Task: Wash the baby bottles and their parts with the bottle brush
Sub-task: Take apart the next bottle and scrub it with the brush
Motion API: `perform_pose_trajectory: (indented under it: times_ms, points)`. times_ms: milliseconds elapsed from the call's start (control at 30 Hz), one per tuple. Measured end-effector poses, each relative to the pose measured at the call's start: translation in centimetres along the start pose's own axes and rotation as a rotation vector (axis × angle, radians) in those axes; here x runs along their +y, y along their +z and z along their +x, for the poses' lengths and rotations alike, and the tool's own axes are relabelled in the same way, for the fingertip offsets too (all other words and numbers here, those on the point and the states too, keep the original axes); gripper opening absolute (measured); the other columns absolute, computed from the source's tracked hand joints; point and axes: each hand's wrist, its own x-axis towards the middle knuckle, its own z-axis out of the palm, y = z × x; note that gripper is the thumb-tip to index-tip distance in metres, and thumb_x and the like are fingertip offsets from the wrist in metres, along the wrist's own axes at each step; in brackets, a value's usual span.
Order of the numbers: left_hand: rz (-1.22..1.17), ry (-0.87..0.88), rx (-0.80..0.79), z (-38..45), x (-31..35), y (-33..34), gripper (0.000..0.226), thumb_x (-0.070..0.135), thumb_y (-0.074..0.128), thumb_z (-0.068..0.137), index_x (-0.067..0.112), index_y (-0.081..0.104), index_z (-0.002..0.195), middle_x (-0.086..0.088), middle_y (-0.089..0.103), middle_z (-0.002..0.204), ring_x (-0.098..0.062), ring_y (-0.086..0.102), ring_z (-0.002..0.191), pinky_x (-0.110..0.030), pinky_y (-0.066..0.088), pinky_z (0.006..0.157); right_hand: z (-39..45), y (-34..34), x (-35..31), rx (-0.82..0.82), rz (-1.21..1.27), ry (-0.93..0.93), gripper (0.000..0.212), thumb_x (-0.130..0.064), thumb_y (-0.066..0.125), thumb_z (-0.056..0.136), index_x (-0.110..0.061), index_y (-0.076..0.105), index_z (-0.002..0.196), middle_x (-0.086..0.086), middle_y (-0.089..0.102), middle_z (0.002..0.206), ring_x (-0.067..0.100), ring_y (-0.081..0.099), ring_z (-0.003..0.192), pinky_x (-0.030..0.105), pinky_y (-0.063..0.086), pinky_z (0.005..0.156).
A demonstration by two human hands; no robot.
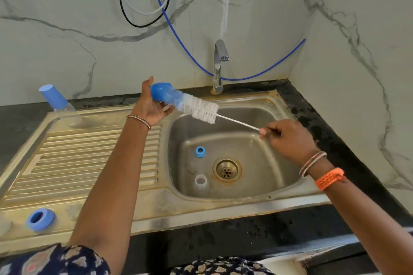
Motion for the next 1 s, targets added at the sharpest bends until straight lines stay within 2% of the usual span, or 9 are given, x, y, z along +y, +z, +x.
perform_pose_trajectory:
  times_ms: [233,400,500,567,633,700,867,933,1000]
  points:
    - [0.121,-0.083,0.264,0.5,-0.7,0.2,0.028,0.038,0.053,0.093,0.011,0.049,0.089,-0.008,0.058,0.088,-0.018,0.06,0.077,-0.027,0.056,0.052,0.1,1.3,0.5,0.42,-0.243,-0.323,0.028,0.003,0.07,0.077,-0.002,0.065,0.104,0.016,0.064,0.089,0.036,0.062,0.069,0.032,0.043,0.059]
    - [0.148,-0.045,0.255,0.8,-1.1,0.1,0.031,0.035,0.04,0.097,0.006,0.048,0.105,-0.012,0.059,0.094,-0.02,0.06,0.077,-0.026,0.054,0.046,-0.5,0.4,0.6,0.699,-0.445,-0.247,0.006,-0.018,0.069,0.083,-0.014,0.072,0.084,0.009,0.064,0.071,0.032,0.06,0.065,0.04,0.043,0.07]
    - [0.103,0.019,0.248,0.8,-1.1,0.3,0.032,0.035,0.035,0.099,0.007,0.051,0.106,-0.01,0.059,0.09,-0.019,0.06,0.077,-0.026,0.054,0.053,-0.6,-0.6,-0.6,0.267,-0.327,-0.037,0.026,-0.033,0.058,0.091,-0.019,0.065,0.07,0.001,0.058,0.062,0.024,0.056,0.058,0.031,0.043,0.062]
    - [0.093,0.072,0.216,0.5,-0.8,0.4,0.032,0.036,0.031,0.1,0.015,0.054,0.093,-0.004,0.06,0.088,-0.015,0.059,0.077,-0.026,0.048,0.06,-0.1,-1.3,-0.5,-0.357,0.257,0.28,0.036,-0.035,0.05,0.095,-0.012,0.065,0.073,-0.003,0.044,0.051,0.012,0.04,0.042,0.02,0.034,0.044]
    - [0.083,0.105,0.183,0.3,-0.6,0.4,0.035,0.037,0.028,0.1,0.019,0.055,0.088,-0.001,0.061,0.088,-0.014,0.058,0.079,-0.025,0.045,0.063,0.3,-1.2,-0.1,-0.636,0.674,0.47,0.042,-0.034,0.039,0.099,-0.007,0.061,0.076,-0.005,0.032,0.045,0.006,0.024,0.034,0.016,0.02,0.034]
    - [0.097,0.128,0.212,0.5,-0.6,0.1,0.033,0.037,0.028,0.1,0.019,0.054,0.089,-0.001,0.06,0.091,-0.013,0.057,0.079,-0.024,0.044,0.063,0.3,-0.6,0.2,-0.497,0.552,0.386,0.038,-0.036,0.044,0.098,-0.014,0.064,0.075,-0.005,0.037,0.046,0.008,0.03,0.037,0.017,0.023,0.036]
    - [0.141,0.121,0.305,0.8,-1.6,-0.3,0.028,0.036,0.037,0.099,0.012,0.051,0.1,-0.006,0.059,0.094,-0.015,0.059,0.078,-0.025,0.05,0.059,-0.2,1.2,0.4,0.64,-0.355,-0.309,0.008,-0.016,0.069,0.081,-0.021,0.075,0.081,0.0,0.067,0.066,0.027,0.06,0.056,0.031,0.04,0.064]
    - [0.136,0.129,0.297,0.8,-1.7,-0.4,0.028,0.036,0.037,0.099,0.011,0.051,0.102,-0.007,0.058,0.095,-0.017,0.059,0.078,-0.026,0.049,0.061,0.0,1.2,0.3,0.553,-0.303,-0.252,0.008,-0.017,0.07,0.083,-0.02,0.074,0.077,-0.001,0.065,0.066,0.025,0.058,0.057,0.031,0.041,0.063]
    - [0.094,0.142,0.239,0.8,-1.5,-0.5,0.031,0.035,0.033,0.1,0.012,0.054,0.094,-0.007,0.06,0.089,-0.017,0.059,0.077,-0.028,0.049,0.063,0.0,0.2,-0.4,0.022,0.023,0.035,0.028,-0.029,0.058,0.092,-0.019,0.067,0.067,-0.003,0.055,0.054,0.015,0.049,0.047,0.022,0.036,0.05]
